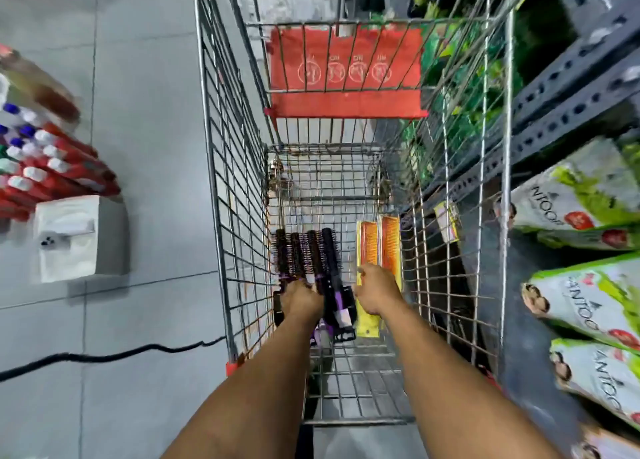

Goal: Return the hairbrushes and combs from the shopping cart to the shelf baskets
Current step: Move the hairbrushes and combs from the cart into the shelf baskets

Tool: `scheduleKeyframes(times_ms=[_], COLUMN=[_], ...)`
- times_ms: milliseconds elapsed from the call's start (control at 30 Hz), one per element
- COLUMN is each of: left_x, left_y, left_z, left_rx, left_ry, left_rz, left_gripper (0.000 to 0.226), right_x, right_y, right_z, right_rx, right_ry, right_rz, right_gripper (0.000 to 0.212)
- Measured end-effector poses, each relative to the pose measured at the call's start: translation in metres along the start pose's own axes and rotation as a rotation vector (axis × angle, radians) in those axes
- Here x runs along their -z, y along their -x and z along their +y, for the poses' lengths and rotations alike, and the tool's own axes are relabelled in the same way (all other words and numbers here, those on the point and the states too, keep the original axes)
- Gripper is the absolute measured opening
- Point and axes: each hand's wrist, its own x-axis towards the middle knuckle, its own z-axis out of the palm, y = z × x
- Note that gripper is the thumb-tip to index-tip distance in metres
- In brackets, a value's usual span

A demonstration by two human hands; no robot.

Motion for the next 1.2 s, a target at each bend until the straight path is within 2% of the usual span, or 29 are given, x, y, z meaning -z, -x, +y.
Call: scheduleKeyframes(times_ms=[133, 233, 400, 533, 600, 867, 967, 1100, 1200], left_x=[0.000, -0.001, 0.002, 0.004, 0.003, 0.004, 0.006, 0.004, 0.001], left_y=[-0.005, -0.008, -0.006, -0.005, -0.005, 0.000, 0.004, 0.008, 0.010], left_z=[-0.003, -0.003, -0.003, 0.000, 0.001, 0.005, 0.007, 0.007, 0.005], left_rx=[0.069, 0.051, 0.037, 0.030, 0.005, 0.012, 0.023, 0.039, 0.049], left_ry=[0.036, 0.029, 0.070, 0.077, 0.059, 0.039, 0.011, -0.022, -0.008], left_rz=[-0.028, -0.056, -0.154, -0.145, -0.126, -0.096, -0.069, -0.030, -0.010], left_gripper=[0.018, 0.015, 0.021, 0.046, 0.050, 0.033, 0.022, 0.018, 0.016], right_x=[-0.001, -0.005, -0.013, -0.016, -0.016, -0.022, -0.023, -0.024, -0.021], right_y=[-0.010, -0.015, -0.020, -0.024, -0.025, -0.026, -0.027, -0.029, -0.027], right_z=[0.010, 0.014, 0.013, 0.012, 0.011, 0.011, 0.009, 0.009, 0.009], right_rx=[-0.017, -0.029, -0.039, -0.053, -0.059, -0.072, -0.094, -0.089, -0.095], right_ry=[0.002, 0.012, -0.001, -0.013, -0.006, 0.033, 0.048, 0.082, 0.085], right_rz=[-0.074, -0.108, -0.141, -0.108, -0.096, -0.090, -0.073, -0.079, -0.072], right_gripper=[0.044, 0.038, 0.036, 0.029, 0.027, 0.030, 0.026, 0.021, 0.030])
